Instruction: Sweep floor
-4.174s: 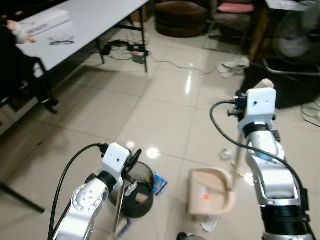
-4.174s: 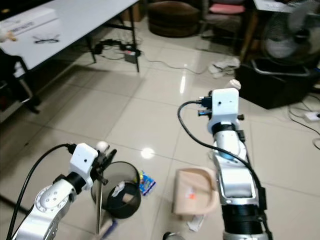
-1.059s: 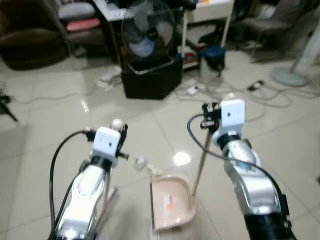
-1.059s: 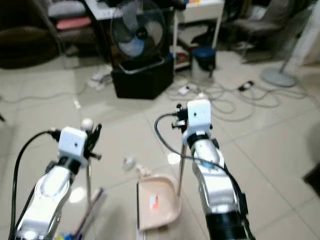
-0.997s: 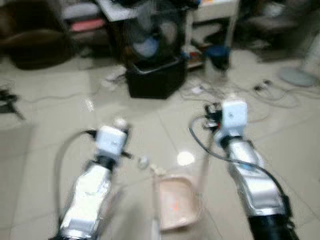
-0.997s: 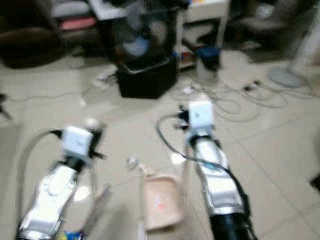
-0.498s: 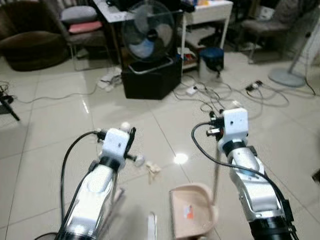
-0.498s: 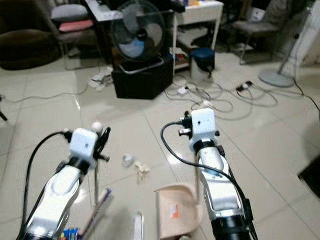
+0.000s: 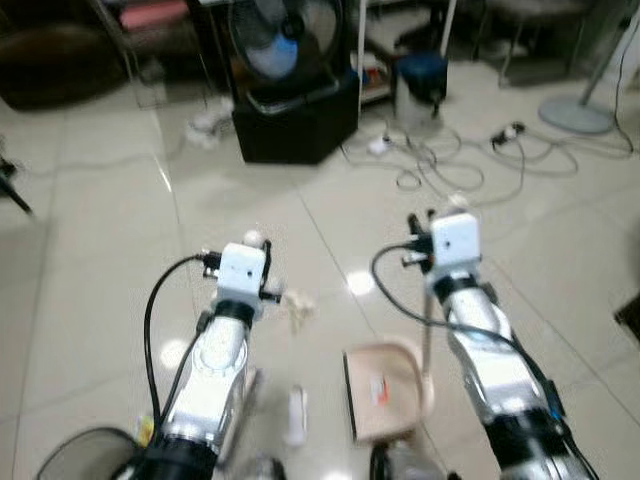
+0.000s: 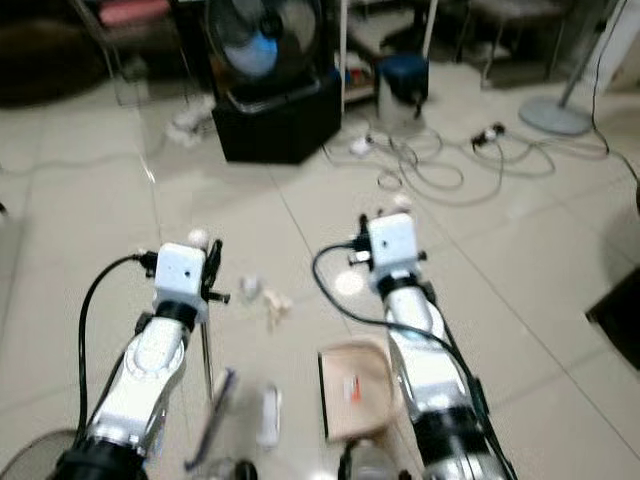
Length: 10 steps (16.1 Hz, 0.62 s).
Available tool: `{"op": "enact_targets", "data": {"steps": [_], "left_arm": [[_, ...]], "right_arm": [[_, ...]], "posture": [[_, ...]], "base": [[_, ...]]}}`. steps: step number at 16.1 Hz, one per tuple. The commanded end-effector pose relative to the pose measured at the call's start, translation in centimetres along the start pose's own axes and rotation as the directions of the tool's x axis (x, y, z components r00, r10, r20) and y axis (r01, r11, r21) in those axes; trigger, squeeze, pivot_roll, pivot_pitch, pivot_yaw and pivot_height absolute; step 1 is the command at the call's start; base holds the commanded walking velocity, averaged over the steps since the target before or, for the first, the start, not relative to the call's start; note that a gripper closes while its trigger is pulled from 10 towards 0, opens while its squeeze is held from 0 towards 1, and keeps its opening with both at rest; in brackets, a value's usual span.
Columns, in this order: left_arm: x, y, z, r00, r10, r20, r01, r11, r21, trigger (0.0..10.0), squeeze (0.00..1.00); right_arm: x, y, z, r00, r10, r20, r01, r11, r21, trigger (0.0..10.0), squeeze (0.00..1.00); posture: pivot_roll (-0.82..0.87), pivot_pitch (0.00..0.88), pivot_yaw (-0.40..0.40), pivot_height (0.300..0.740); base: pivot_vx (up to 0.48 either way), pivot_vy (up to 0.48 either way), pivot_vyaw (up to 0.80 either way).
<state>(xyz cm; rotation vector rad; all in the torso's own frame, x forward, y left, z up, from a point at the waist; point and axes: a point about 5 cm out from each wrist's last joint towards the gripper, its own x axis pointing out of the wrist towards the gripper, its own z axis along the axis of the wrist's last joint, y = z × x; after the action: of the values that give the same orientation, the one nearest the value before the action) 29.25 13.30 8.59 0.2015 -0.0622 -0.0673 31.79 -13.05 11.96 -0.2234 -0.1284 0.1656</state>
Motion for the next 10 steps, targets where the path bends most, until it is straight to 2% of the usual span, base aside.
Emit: {"op": "enact_targets", "data": {"steps": [1, 3, 6, 10], "left_arm": [[0.3, 0.6, 0.2, 0.999, 0.047, 0.022, -0.047, 0.999, 0.020, 10.0, 0.00], [0.4, 0.6, 0.5, 0.997, 0.068, 0.035, -0.069, 0.998, 0.014, 10.0, 0.00], [0.9, 1.2, 0.9, 0.987, 0.149, 0.065, -0.147, 0.989, -0.022, 10.0, 0.00], [1.6, 0.7, 0.8, 0.986, 0.155, 0.061, -0.153, 0.988, -0.039, 10.0, 0.00]], "right_arm": [[0.7, 0.6, 0.8, 0.998, 0.034, 0.052, -0.033, 0.999, -0.027, 10.0, 0.00], [1.5, 1.1, 1.3, 0.994, 0.056, 0.092, -0.054, 0.998, -0.021, 10.0, 0.00], [1.8, 2.2, 1.8, 0.984, 0.076, 0.161, -0.074, 0.997, -0.019, 10.0, 0.00], [0.9, 4.5, 0.5, 0.983, 0.121, 0.141, -0.122, 0.993, -0.004, 10.0, 0.00]], "posture": [[-0.07, 0.256, 0.058, 0.740], [-0.06, 0.307, 0.038, 0.740], [-0.07, 0.332, 0.024, 0.740], [-0.08, 0.339, 0.015, 0.740]], "base": [[0.000, 0.000, 0.00], [0.000, 0.000, 0.00], [0.000, 0.000, 0.00], [0.000, 0.000, 0.00]]}}
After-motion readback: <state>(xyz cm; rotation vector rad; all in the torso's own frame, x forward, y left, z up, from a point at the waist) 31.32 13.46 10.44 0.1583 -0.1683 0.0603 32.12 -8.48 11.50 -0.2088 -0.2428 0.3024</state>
